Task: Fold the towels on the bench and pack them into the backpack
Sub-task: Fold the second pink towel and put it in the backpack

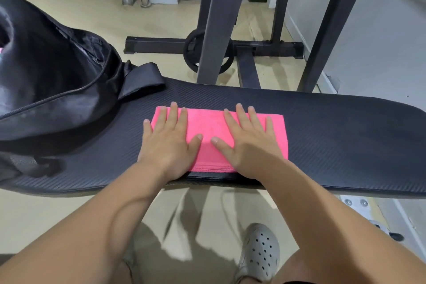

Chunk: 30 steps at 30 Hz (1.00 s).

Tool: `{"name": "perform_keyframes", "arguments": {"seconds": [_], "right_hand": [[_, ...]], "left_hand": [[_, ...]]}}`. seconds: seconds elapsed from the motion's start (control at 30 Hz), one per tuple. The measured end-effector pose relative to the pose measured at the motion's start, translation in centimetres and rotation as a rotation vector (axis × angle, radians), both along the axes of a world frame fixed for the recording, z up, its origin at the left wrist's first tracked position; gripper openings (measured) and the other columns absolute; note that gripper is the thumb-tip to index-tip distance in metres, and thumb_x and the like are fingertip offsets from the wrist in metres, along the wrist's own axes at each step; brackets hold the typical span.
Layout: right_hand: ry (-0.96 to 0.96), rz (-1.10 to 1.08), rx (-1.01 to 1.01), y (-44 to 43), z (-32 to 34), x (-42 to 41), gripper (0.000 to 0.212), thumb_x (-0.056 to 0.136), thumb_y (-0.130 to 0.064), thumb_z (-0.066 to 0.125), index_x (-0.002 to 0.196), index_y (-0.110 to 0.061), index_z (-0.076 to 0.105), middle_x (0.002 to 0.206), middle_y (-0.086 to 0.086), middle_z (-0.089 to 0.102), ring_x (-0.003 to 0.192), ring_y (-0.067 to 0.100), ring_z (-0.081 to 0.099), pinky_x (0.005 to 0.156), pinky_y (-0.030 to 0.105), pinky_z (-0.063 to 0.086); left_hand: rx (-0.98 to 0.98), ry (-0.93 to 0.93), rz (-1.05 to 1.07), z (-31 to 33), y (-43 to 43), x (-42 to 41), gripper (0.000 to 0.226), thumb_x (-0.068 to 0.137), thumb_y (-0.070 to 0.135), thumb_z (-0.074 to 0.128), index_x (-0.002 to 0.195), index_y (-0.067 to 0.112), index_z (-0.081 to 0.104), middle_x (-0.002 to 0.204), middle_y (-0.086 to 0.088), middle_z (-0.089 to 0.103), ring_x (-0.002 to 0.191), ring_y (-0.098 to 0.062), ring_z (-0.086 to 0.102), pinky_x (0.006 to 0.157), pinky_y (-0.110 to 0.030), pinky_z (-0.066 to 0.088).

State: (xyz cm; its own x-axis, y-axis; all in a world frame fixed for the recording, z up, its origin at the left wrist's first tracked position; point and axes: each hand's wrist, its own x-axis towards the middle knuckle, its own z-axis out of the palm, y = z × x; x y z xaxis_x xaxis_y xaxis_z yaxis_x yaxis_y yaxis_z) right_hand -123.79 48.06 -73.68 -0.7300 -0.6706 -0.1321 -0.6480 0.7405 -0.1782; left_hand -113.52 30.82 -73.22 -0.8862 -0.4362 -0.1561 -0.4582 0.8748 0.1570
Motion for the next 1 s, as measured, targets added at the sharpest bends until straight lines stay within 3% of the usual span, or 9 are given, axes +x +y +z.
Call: {"name": "perform_keyframes", "arguments": {"seconds": [0.17,0.27,0.3,0.37,0.5,0.57,0.67,0.83,1.0], "right_hand": [[-0.030,-0.103,0.027,0.7,0.4,-1.0,0.086,0.090,-0.080,0.016,0.161,-0.036,-0.005,0.169,-0.003,-0.014,0.155,0.020,-0.018,0.123,0.056,-0.008],[-0.040,-0.069,0.018,1.1,0.5,-1.5,0.088,0.088,-0.082,0.014,0.161,-0.036,-0.004,0.169,-0.004,-0.013,0.155,0.019,-0.019,0.123,0.056,-0.008],[-0.039,-0.052,0.019,1.3,0.5,-1.8,0.089,0.087,-0.082,0.012,0.161,-0.036,-0.004,0.169,-0.004,-0.013,0.155,0.019,-0.019,0.123,0.057,-0.008],[-0.022,-0.028,0.033,1.3,0.7,-2.1,0.090,0.085,-0.082,0.009,0.161,-0.036,-0.003,0.169,-0.003,-0.013,0.154,0.020,-0.019,0.122,0.058,-0.010],[0.033,0.027,0.028,0.1,1.7,-0.9,0.090,0.088,-0.080,0.012,0.162,-0.030,-0.004,0.168,-0.003,-0.018,0.154,0.020,-0.022,0.120,0.060,-0.014],[0.050,0.058,0.001,-0.9,1.9,0.5,0.092,0.090,-0.079,0.013,0.162,-0.025,-0.005,0.168,-0.004,-0.018,0.154,0.020,-0.022,0.120,0.059,-0.014],[0.039,0.047,0.003,-1.7,1.0,1.5,0.098,0.087,-0.081,0.010,0.162,-0.020,-0.005,0.169,-0.002,-0.016,0.154,0.020,-0.019,0.121,0.058,-0.011],[0.023,0.045,0.028,-1.6,0.1,1.3,0.101,0.086,-0.084,0.008,0.162,-0.018,-0.008,0.168,-0.001,-0.017,0.154,0.020,-0.020,0.122,0.058,-0.011],[0.003,0.045,0.032,-1.7,0.2,1.3,0.101,0.085,-0.083,0.005,0.162,-0.019,-0.008,0.168,-0.002,-0.019,0.154,0.020,-0.022,0.121,0.058,-0.013]], "left_hand": [[0.085,0.028,-0.004,0.3,0.0,0.3,0.077,0.099,0.059,0.029,0.161,0.017,0.008,0.169,-0.005,-0.006,0.155,-0.025,-0.007,0.122,-0.057,0.003],[0.323,0.387,0.062,1.0,-1.1,1.4,0.051,0.100,0.035,0.054,0.146,0.014,0.049,0.162,-0.011,0.031,0.150,-0.024,0.025,0.121,-0.037,0.015],[0.330,0.504,0.097,1.4,-1.7,2.0,0.044,0.097,0.027,0.061,0.138,0.011,0.058,0.153,-0.013,0.045,0.144,-0.026,0.037,0.117,-0.032,0.022],[0.194,0.551,0.169,1.8,-3.1,2.9,0.043,0.090,0.027,0.069,0.128,0.008,0.062,0.131,-0.014,0.061,0.127,-0.033,0.051,0.109,-0.038,0.035],[0.041,0.256,0.294,2.1,-4.0,3.8,0.051,0.084,0.060,0.063,0.104,0.012,0.061,0.101,-0.011,0.053,0.100,-0.038,0.056,0.084,-0.047,0.050],[0.028,0.195,0.303,2.1,-3.8,3.9,0.053,0.083,0.064,0.060,0.101,0.014,0.061,0.100,-0.008,0.050,0.098,-0.037,0.057,0.081,-0.047,0.052],[0.084,0.222,0.306,1.8,-3.6,3.4,0.042,0.082,0.056,0.067,0.099,0.017,0.064,0.102,-0.007,0.053,0.097,-0.033,0.059,0.080,-0.043,0.051],[0.233,0.234,0.395,1.7,-3.6,2.1,0.024,0.077,0.038,0.071,0.074,0.017,0.059,0.088,-0.007,0.060,0.079,-0.028,0.057,0.063,-0.035,0.040],[0.423,0.399,0.523,2.3,-3.1,1.9,0.013,0.076,0.019,0.072,0.074,0.009,0.065,0.070,-0.003,0.065,0.069,-0.024,0.061,0.057,-0.035,0.045]]}}
